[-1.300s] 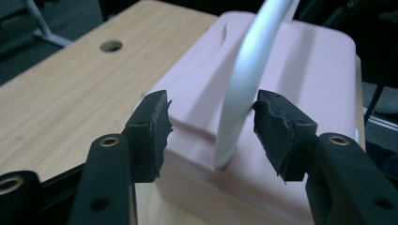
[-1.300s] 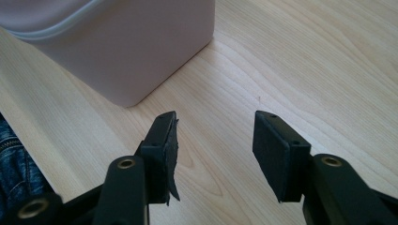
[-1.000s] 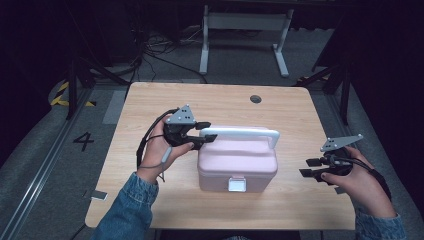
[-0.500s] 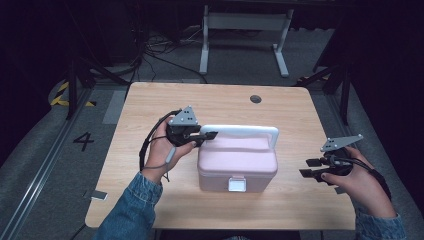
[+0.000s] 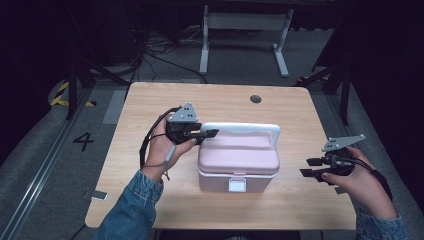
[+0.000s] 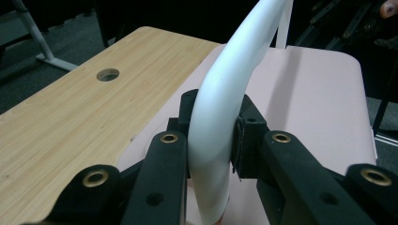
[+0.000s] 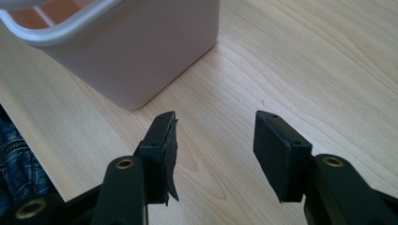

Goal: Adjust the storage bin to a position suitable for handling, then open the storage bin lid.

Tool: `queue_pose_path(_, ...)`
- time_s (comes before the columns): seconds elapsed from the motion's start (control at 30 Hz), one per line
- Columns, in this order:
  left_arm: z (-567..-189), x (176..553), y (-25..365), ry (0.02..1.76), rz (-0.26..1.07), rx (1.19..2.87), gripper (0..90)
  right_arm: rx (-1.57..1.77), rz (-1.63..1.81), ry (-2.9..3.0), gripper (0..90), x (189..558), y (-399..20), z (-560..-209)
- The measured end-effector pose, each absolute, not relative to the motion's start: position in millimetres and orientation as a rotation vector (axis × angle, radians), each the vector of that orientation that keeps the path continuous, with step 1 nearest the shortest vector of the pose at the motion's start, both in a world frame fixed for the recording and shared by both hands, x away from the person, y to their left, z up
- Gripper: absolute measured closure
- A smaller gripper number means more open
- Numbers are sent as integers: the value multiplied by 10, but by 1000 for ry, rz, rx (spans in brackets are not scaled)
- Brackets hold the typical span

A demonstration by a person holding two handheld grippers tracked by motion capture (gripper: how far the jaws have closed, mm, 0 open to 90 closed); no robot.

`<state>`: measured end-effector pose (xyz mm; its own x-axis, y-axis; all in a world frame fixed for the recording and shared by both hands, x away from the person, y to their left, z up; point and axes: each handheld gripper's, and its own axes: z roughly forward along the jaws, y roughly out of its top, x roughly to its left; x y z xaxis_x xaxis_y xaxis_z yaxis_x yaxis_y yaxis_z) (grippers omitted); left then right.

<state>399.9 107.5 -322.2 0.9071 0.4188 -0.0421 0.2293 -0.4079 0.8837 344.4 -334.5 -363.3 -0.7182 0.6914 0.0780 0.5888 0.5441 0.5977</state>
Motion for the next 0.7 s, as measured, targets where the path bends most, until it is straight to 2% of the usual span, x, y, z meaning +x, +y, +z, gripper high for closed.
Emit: queue_pose_path(0.7, -3065, 4222, 1095, 575, 129, 1956, 765, 979, 1039, 2583, 536, 3447, -3199, -3523)
